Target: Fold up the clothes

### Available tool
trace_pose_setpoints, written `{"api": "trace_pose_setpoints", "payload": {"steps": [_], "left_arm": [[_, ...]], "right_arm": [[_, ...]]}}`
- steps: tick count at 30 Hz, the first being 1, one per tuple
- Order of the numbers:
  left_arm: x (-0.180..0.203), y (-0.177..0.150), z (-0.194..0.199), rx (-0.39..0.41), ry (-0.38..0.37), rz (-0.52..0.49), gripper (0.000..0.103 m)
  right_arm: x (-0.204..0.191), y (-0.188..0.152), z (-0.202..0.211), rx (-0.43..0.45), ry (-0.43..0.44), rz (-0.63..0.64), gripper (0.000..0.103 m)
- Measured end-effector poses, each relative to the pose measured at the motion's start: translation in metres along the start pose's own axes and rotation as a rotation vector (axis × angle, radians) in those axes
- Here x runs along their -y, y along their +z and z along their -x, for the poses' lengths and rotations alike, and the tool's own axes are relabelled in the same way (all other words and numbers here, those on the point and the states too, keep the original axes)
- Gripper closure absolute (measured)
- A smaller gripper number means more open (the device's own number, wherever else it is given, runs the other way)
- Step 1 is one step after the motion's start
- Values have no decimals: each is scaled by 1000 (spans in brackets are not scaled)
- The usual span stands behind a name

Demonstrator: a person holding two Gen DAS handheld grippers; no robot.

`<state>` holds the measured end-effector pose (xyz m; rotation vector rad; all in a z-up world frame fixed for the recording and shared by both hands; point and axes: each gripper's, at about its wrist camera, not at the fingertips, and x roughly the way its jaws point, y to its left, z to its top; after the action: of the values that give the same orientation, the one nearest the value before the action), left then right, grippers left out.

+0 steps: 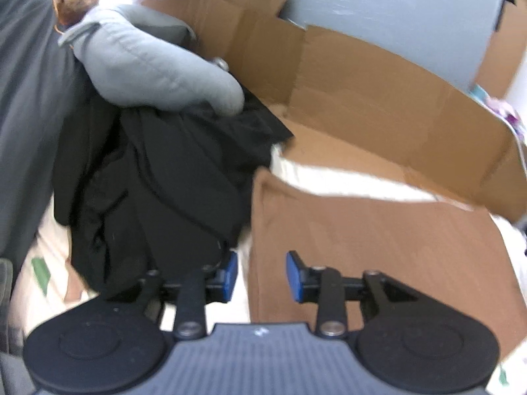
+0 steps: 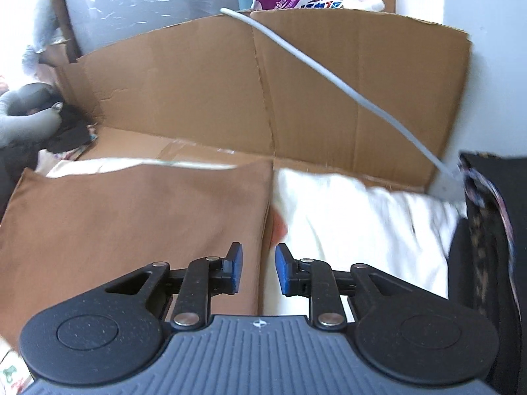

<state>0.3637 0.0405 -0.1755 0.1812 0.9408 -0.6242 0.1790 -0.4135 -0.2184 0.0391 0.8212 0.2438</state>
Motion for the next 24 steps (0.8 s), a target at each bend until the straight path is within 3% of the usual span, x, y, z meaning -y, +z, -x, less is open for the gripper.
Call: {"api": "trace_pose_setpoints", "payload": {"steps": [5,9,15,20,24], "left_arm": [[2,-45,15,-23,-36,-20,60],[10,-91,15,-48,-16,-17,60],[39,-118,17,-42,-28,-75,60],[63,-125,12,-36,-65,-86,60],[79,-134,0,-50,-83,-92,60]], "right_arm": [[-11,-39,19,-24,8,11,68],[-22,-59,31,-34,-14,62,68],[-46,-69,45,-7,10,69,66],[-56,-86,50,34,-60,-191,65],[-78,-96,37,-6,-58,-163,63]]}}
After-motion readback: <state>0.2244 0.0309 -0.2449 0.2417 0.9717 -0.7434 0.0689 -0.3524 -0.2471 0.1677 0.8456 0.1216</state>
